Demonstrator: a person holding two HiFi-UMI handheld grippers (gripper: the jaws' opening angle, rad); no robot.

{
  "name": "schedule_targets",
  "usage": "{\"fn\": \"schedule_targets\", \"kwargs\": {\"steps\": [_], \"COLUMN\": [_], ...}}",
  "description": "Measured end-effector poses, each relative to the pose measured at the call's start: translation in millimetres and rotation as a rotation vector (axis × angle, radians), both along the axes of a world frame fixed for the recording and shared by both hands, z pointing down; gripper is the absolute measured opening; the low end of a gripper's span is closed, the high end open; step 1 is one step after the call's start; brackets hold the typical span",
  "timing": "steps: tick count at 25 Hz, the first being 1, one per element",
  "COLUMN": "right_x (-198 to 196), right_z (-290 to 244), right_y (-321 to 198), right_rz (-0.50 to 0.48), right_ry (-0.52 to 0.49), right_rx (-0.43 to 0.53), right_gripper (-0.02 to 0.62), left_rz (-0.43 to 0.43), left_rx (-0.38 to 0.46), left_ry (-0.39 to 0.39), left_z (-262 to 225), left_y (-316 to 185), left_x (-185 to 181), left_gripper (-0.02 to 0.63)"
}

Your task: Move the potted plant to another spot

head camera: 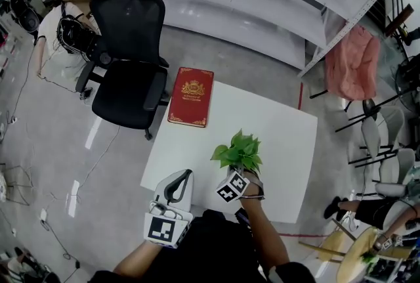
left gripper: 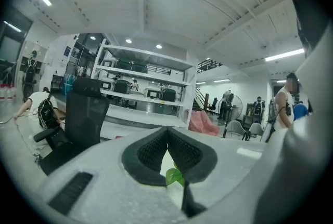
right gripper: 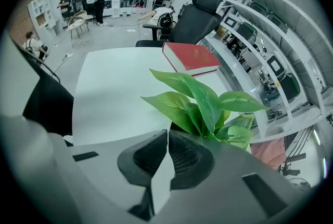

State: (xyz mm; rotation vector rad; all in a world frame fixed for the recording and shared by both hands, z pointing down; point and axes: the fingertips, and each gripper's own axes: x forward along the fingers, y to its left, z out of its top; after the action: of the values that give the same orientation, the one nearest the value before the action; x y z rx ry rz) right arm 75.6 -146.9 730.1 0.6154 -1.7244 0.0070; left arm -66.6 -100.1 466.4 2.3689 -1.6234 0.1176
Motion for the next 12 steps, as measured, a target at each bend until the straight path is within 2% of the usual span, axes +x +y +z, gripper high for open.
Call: {"fn": "schedule_targets", "kwargs": {"steps": [12], "right_x": [-41.8], "right_z": [0.0], "right_y": [11.2], "right_rz": [-0.152], "right_ry": [-0.002], "right_rx": [-0.004], "right_gripper": [0.008], "left_rz": [-0.157], "left_rx": [0.015], "left_ry": [0.003], "left_z": [-3.5], "left_y": [16.5], "left_x": [-52.7], "left_gripper": [0.017]}}
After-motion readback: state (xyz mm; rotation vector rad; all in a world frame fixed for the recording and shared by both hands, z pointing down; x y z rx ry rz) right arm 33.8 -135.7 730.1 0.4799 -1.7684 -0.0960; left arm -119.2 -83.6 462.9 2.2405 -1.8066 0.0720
